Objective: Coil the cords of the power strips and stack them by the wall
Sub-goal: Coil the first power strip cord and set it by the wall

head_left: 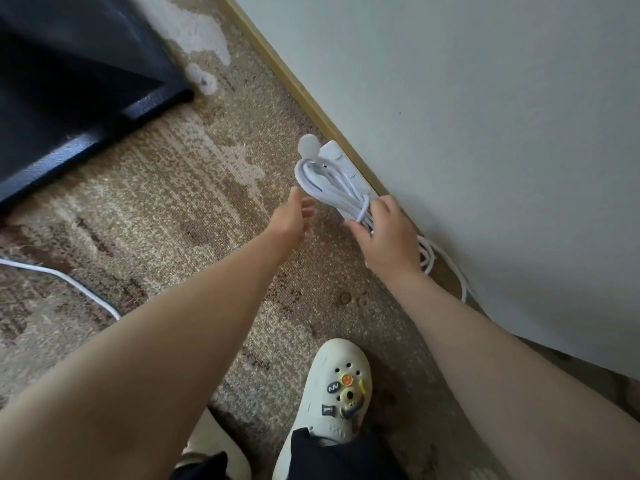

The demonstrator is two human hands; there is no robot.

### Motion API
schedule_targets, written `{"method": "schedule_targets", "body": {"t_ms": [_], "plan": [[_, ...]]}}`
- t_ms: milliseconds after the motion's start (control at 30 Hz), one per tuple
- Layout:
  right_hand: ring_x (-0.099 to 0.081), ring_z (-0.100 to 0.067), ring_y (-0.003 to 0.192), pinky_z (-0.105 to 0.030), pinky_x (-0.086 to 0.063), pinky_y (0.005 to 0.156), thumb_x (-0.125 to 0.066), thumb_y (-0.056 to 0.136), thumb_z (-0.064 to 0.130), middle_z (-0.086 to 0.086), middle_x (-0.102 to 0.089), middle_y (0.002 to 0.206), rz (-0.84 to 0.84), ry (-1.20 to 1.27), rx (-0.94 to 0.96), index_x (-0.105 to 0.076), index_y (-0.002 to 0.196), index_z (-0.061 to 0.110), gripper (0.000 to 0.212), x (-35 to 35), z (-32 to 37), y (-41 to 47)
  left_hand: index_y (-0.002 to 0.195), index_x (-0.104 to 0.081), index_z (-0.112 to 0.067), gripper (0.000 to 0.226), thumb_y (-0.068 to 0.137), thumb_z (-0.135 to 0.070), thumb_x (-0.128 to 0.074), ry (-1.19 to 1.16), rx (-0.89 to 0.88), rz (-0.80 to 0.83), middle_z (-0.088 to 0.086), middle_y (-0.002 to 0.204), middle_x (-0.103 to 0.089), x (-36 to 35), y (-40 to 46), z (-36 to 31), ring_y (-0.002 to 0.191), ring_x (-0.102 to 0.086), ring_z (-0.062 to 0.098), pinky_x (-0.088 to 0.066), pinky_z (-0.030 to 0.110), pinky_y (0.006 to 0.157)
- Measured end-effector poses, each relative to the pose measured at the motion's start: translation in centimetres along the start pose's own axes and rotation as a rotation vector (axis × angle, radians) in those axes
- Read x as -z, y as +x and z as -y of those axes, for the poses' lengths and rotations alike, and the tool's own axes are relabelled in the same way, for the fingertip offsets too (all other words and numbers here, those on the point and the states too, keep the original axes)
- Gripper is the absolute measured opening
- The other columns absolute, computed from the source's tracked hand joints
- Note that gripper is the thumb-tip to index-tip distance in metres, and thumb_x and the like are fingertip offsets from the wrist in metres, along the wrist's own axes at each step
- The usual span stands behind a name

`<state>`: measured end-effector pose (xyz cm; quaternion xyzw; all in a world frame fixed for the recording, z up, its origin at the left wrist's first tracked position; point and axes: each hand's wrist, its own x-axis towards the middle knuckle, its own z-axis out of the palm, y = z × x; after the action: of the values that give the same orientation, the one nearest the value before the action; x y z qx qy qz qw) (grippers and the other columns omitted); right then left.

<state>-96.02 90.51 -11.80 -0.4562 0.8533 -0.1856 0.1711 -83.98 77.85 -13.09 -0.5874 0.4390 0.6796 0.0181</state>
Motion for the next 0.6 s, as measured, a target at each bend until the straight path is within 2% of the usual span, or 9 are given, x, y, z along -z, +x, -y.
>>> {"method": "schedule_targets", "body": {"t_ms": [100,200,300,367,433,467,533,600], "plan": [[-0.046,-0.021,0.066,-0.033,-0.037,0.056,-0.066,0.093,0.038,-0.009,-0.052,0.097,0.003,-0.091,0.059,-0.056,0.097,0.005,0.035,-1.5,1.7,1.9,0.125,-0.058,-0.013,0.051,0.105,-0.043,-0.022,0.095,-0.04,-0.07,0.007,0.124,-0.062,2.2,0.7,0.7,0.112,-0.056,0.024,-0.041,0.047,0.104],[-0.046,-0.02,0.078,-0.035,-0.038,0.06,-0.059,0.094,0.049,-0.008,-0.05,0.106,0.122,-0.266,0.062,-0.052,0.107,0.01,0.041,-3.3,2.0,2.5,0.119,-0.06,-0.013,0.045,0.104,-0.039,-0.026,0.056,-0.035,-0.105,0.003,0.118,-0.063,3.4,1.2,1.4,0.107,-0.057,0.02,-0.043,0.042,0.1],[-0.049,-0.023,0.093,-0.035,-0.039,0.07,-0.053,0.094,0.056,-0.008,-0.049,0.112,0.178,-0.437,0.105,-0.049,0.113,0.015,0.046,-4.5,1.5,2.2,0.108,-0.06,-0.007,0.041,0.102,-0.034,-0.029,0.047,-0.069,-0.114,0.012,0.105,-0.062,3.6,1.9,1.5,0.095,-0.053,0.022,-0.046,0.043,0.087],[-0.049,-0.031,0.113,-0.044,-0.039,0.089,-0.046,0.098,0.052,-0.014,-0.047,0.13,0.159,-0.55,0.136,-0.045,0.128,0.014,0.049,-5.2,1.6,2.2,0.112,-0.059,-0.008,0.036,0.101,-0.031,-0.033,0.093,-0.121,-0.116,0.014,0.105,-0.062,3.5,2.3,1.6,0.094,-0.054,0.023,-0.048,0.043,0.085],[-0.028,-0.037,0.142,-0.053,-0.026,0.112,-0.037,0.103,0.042,-0.02,-0.025,0.157,0.208,-0.621,0.146,-0.026,0.149,0.007,0.059,-6.5,1.8,1.7,0.129,-0.054,-0.016,0.034,0.1,-0.027,-0.039,0.127,-0.169,-0.124,0.011,0.117,-0.063,3.6,2.8,1.7,0.105,-0.06,0.027,-0.049,0.044,0.089],[-0.016,-0.037,0.149,-0.053,-0.018,0.118,-0.034,0.104,0.038,-0.02,-0.013,0.162,0.225,-0.638,0.155,-0.015,0.153,0.003,0.063,-7.3,1.7,1.4,0.135,-0.051,-0.019,0.036,0.1,-0.025,-0.041,0.153,-0.175,-0.151,0.01,0.119,-0.063,3.6,3.1,1.8,0.105,-0.062,0.027,-0.051,0.043,0.086],[-0.002,-0.036,0.152,-0.051,-0.008,0.121,-0.031,0.105,0.033,-0.022,0.0,0.164,0.257,-0.679,0.204,-0.002,0.154,-0.002,0.067,-8.1,1.2,1.2,0.133,-0.05,-0.02,0.034,0.1,-0.022,-0.043,0.216,-0.18,-0.237,0.0,0.103,-0.064,3.5,3.4,2.3,0.081,-0.063,0.016,-0.051,0.031,0.061],[0.005,-0.035,0.152,-0.052,-0.005,0.122,-0.029,0.106,0.033,-0.022,0.007,0.164,0.293,-0.725,0.263,0.002,0.154,-0.002,0.067,-8.1,0.6,2.0,0.128,-0.052,-0.021,0.03,0.1,-0.018,-0.042,0.271,-0.205,-0.287,-0.008,0.096,-0.06,3.5,3.6,2.8,0.068,-0.055,0.007,-0.04,0.022,0.051]]}}
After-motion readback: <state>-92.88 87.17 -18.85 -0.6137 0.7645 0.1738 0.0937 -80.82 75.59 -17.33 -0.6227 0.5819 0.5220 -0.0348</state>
